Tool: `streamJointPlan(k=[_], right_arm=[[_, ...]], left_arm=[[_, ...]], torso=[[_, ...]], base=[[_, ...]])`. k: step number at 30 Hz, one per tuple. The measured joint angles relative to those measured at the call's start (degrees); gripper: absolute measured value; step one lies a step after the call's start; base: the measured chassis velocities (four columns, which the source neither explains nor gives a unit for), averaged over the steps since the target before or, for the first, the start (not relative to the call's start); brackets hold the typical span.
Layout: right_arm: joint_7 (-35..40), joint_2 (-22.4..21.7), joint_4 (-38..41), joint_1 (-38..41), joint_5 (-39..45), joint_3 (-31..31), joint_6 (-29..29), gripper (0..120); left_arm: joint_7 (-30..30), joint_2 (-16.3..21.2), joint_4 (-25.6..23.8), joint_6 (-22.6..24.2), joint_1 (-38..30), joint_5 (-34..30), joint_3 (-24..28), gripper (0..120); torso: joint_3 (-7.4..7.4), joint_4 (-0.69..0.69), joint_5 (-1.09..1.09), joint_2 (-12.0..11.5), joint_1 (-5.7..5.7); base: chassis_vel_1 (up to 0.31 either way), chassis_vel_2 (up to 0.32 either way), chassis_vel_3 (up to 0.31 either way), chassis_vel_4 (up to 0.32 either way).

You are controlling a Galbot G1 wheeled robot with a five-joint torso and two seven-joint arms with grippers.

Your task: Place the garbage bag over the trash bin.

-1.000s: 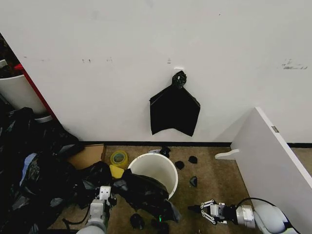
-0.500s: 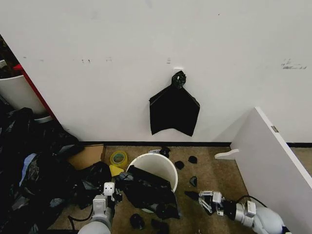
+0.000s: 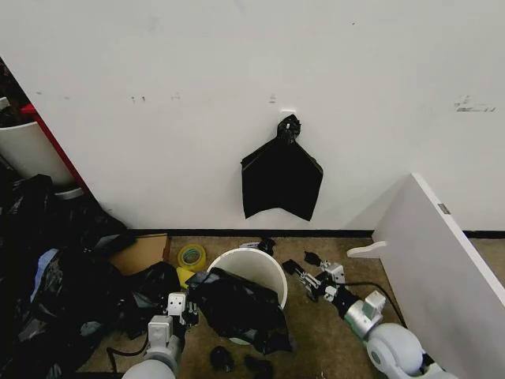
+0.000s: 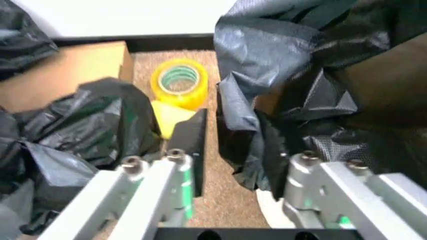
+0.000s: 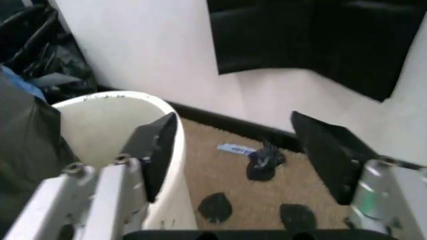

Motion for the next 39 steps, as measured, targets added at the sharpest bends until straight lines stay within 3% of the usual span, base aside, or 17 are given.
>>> streamJointPlan(k=[5,9,11,17,21,29,39], right_arm=[[-2.06,-0.4,1.27,3.31,-0.16,-3.45,-7.41,84],[2.85,-0.32,1.5,7.69,-1.99,-7.73,-14.82,98],[3.91,-0.26,1.52,8.38,-2.03,-8.34,-15.78,99],[13.12,0.79,-0.16,15.9,-0.46,-13.13,-24.93,100],[13.9,1.37,-1.95,17.94,-0.13,-13.53,-27.44,100],[6.47,0.38,-0.88,20.6,2.69,-12.87,-34.71,100],[6.19,1.52,-4.8,23.57,2.15,-15.92,-33.78,100]], left_arm=[[1.66,-0.43,0.42,-1.72,2.89,3.39,-0.7,52],[3.25,0.15,0.37,-3.07,4.95,6.94,-1.2,68],[3.56,0.34,0.2,-3.47,5.25,7.99,-1.32,71],[5.16,1.32,-0.72,-3.85,5.83,10.88,-1.86,97],[6.54,1.86,-1.0,-4.91,6.62,13.42,-2.18,100],[10.37,2.35,1.94,-13.2,8.81,30.46,-3.08,100],[9.47,0.22,2.54,-16.31,9.0,28.19,-3.56,100]], torso=[[0.0,0.0,0.0,0.0,0.0],[0.0,0.02,-0.01,0.0,0.0],[0.0,0.01,-0.01,0.0,0.0],[0.0,0.01,0.0,-0.01,0.0],[0.01,0.01,0.0,-0.01,0.0],[0.0,0.0,-0.01,0.0,0.0],[0.0,0.0,0.01,0.0,0.0]], base=[[0.0,0.0,0.0,0.0],[0.0,0.0,0.0,0.0],[0.0,0.0,0.0,0.0],[0.0,0.0,0.0,0.0],[0.0,0.0,0.0,0.0],[0.0,0.0,0.0,0.0],[0.0,0.0,0.0,0.0]])
